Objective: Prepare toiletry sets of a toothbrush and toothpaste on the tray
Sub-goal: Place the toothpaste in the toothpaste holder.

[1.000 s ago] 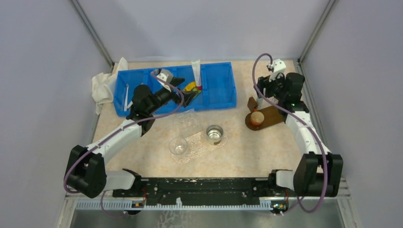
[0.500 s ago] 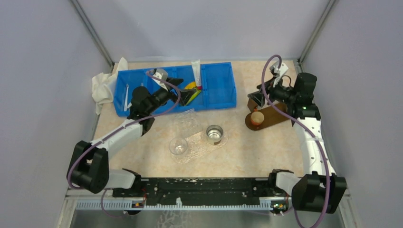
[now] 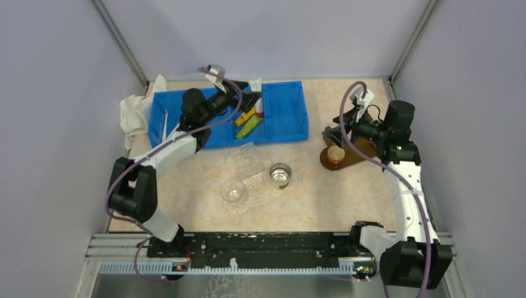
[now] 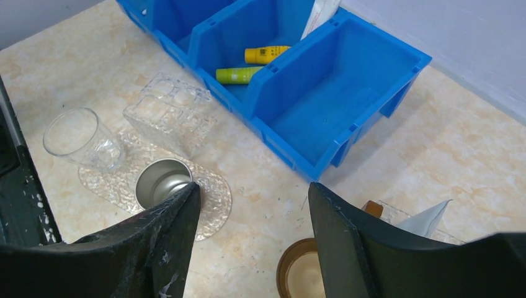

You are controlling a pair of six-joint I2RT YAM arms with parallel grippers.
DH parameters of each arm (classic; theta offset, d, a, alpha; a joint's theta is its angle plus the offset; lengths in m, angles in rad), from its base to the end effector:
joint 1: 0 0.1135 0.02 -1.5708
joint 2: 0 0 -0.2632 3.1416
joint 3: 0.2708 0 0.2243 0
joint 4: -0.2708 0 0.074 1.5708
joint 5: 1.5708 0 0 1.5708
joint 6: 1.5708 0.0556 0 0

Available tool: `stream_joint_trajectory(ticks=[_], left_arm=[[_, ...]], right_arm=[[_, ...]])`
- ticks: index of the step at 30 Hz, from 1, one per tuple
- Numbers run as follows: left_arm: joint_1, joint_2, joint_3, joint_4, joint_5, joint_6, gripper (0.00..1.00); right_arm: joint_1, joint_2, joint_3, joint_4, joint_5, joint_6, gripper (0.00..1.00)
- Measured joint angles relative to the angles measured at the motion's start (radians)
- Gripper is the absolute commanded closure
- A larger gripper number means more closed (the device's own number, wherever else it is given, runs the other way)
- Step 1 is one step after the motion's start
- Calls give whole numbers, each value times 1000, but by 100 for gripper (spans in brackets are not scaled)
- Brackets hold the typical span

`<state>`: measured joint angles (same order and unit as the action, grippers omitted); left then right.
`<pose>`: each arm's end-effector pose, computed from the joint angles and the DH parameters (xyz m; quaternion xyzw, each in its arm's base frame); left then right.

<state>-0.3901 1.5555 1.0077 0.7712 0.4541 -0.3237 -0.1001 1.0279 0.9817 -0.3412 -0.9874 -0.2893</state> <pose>0.3168 -0.1566 0.3428 0.1960 0.6017 -0.3976 0.6644 0.2032 0.0262 0.3493 -0.3322 0.7026 0.2909 0.5580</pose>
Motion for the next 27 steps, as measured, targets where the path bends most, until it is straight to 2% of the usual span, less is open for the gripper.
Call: stream_joint_trajectory(ticks=[5,8,11,18,27], left_arm=[[0,142,250,-106,-45,17,40],[0,204,355,-187,-103,45,44],[0,246,367,-237,-156,72,53],[0,370,372,-386,-247,108,54],[0,486,422,-414,-294,106,47]], right_arm=[[1,1,0,-23,2,-17,36],[2,3,0,-26,7,-26,36],[1,8,0,-27,16,-33,36],[1,29,0,-31,25,-43,36],[1,31,0,-31,27,-43,36]])
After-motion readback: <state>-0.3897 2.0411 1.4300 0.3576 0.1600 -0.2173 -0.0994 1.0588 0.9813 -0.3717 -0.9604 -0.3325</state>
